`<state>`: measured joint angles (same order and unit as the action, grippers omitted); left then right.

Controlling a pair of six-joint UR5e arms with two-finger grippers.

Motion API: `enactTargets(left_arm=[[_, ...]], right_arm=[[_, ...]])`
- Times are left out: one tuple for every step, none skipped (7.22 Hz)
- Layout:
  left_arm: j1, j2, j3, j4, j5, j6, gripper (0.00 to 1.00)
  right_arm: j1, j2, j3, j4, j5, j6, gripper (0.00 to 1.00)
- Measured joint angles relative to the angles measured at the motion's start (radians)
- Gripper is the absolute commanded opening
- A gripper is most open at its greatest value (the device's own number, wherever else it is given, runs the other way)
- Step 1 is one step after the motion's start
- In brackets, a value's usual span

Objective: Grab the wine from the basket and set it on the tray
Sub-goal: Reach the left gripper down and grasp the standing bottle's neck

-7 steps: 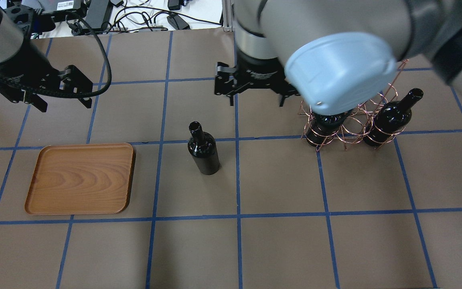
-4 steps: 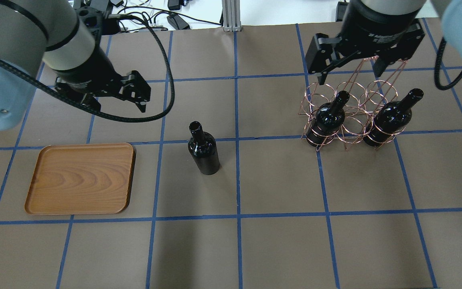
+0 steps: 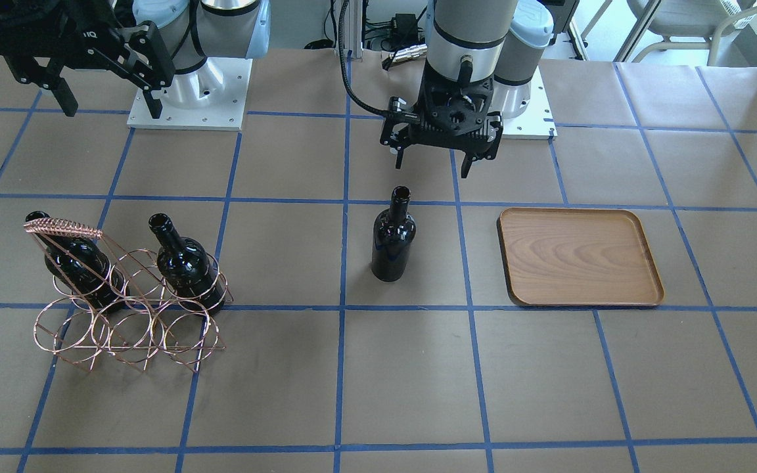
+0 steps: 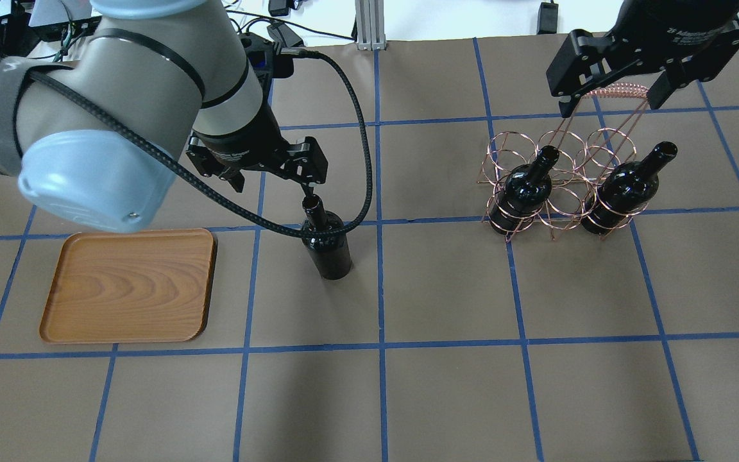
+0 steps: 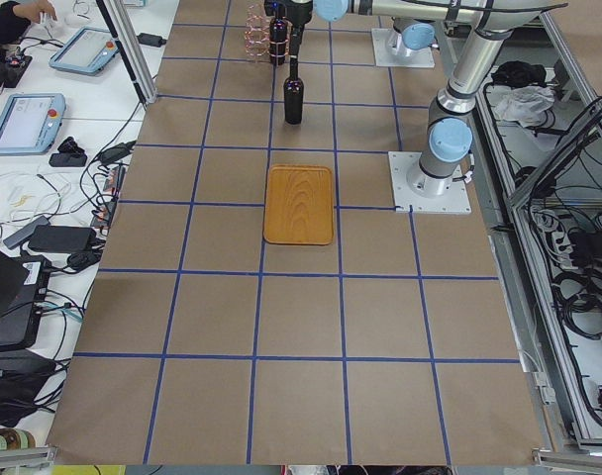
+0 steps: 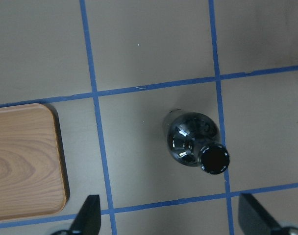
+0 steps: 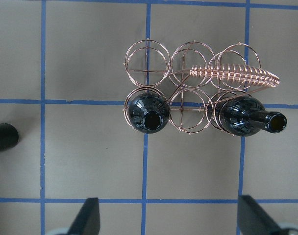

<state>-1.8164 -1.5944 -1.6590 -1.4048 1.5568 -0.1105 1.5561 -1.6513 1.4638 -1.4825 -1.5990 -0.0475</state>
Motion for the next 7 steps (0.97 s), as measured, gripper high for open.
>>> enactTargets(left_arm=[[-0.009,-0.028,-0.004,0.022,-0.016,-0.003,0.95],[-0.013,-0.053,-0.007,0.031,-0.043,-0.004,0.9],[-0.017,-0.075,-0.008,0.034,-0.059,-0.005,0.89],[-0.021,-0.092,-0.009,0.035,-0.066,-0.006,0.81],[-0.026,-0.107,-0.01,0.034,-0.067,-0.002,0.79],[-0.028,-0.117,-0.01,0.035,-0.065,0.006,0.75],[-0.028,-0.124,-0.01,0.035,-0.063,0.01,0.72]], right_arm=[[-0.001,-0.003,0.002,0.005,0.002,-0.001,1.0],[0.001,-0.007,0.004,0.009,0.003,-0.002,1.0],[0.004,-0.005,0.005,0.008,0.007,-0.003,1.0],[0.006,-0.002,0.005,0.003,0.018,-0.003,1.0],[0.006,-0.002,0.006,0.001,0.03,-0.003,1.0],[0.006,-0.003,0.006,0.0,0.036,-0.003,1.0],[0.006,-0.002,0.006,0.0,0.039,-0.003,1.0]])
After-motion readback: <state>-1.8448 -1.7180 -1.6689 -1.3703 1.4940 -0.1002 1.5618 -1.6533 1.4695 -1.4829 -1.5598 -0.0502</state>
